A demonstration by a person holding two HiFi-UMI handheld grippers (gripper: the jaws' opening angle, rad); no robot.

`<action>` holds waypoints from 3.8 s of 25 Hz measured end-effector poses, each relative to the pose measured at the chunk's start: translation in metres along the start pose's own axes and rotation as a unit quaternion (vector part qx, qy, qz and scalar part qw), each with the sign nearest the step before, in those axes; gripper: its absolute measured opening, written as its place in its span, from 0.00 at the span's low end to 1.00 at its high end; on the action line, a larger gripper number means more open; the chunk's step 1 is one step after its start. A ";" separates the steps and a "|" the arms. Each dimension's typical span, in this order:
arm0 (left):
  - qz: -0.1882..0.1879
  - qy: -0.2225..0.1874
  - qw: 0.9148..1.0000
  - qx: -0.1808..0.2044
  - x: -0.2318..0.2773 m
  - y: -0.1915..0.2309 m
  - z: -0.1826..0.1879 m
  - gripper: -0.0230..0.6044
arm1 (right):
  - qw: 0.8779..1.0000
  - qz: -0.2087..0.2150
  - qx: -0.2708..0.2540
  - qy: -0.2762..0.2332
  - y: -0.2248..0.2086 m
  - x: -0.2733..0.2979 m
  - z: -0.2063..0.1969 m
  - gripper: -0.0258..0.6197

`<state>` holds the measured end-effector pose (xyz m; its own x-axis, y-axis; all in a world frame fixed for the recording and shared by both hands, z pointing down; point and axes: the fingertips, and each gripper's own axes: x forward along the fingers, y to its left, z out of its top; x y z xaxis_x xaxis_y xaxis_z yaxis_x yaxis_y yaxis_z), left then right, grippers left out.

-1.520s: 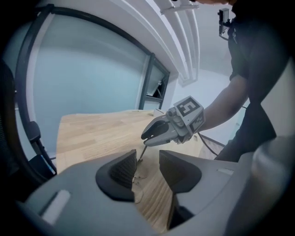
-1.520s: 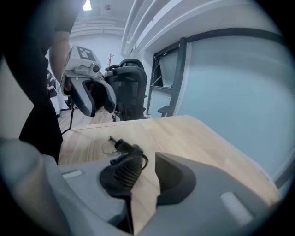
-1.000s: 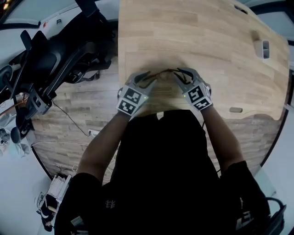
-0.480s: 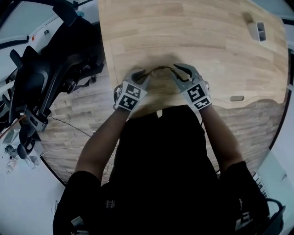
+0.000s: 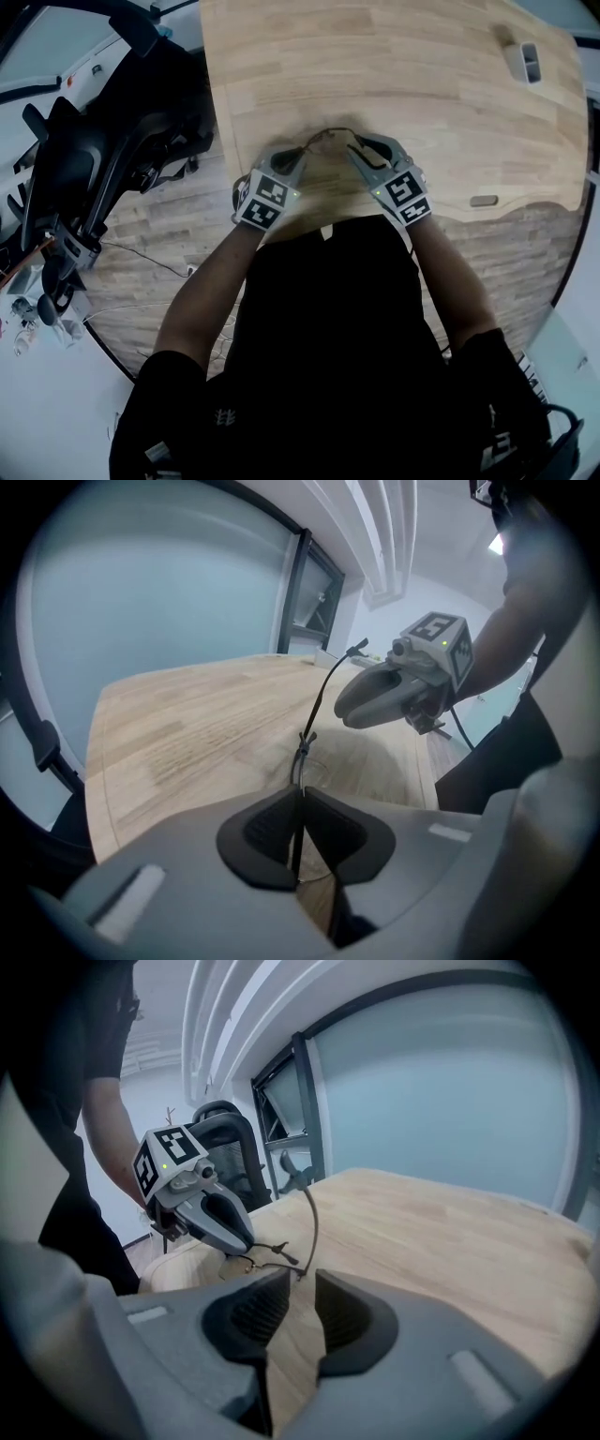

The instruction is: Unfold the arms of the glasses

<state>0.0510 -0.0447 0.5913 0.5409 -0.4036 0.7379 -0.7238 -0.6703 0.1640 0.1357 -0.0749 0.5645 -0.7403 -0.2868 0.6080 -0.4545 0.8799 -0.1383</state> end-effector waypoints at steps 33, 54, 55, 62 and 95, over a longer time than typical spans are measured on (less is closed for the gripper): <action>0.012 -0.071 0.997 0.026 -0.042 -0.021 0.005 0.16 | 0.989 0.120 0.079 -0.040 0.067 0.013 0.047 0.30; 0.073 -0.116 0.991 -0.008 -0.116 -0.023 -0.029 0.16 | 0.989 0.143 0.014 -0.043 0.144 -0.001 0.079 0.30; 0.076 -0.119 0.990 -0.010 -0.120 -0.023 -0.031 0.16 | 0.988 0.146 0.007 -0.041 0.149 -0.002 0.079 0.30; 0.092 -0.137 0.986 -0.024 -0.139 -0.025 -0.045 0.16 | 0.986 0.166 -0.019 -0.026 0.185 0.000 0.082 0.30; 0.285 -0.260 0.916 -0.107 -0.213 0.010 0.013 0.05 | 0.983 -0.043 -0.041 -0.174 0.030 -0.084 0.139 0.04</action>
<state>-0.0654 0.0263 0.4271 0.1387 -0.9300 0.3403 -0.9897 -0.1421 0.0152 0.1155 -0.0776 0.4005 -0.8320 -0.4605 0.3093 -0.4914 0.8706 -0.0258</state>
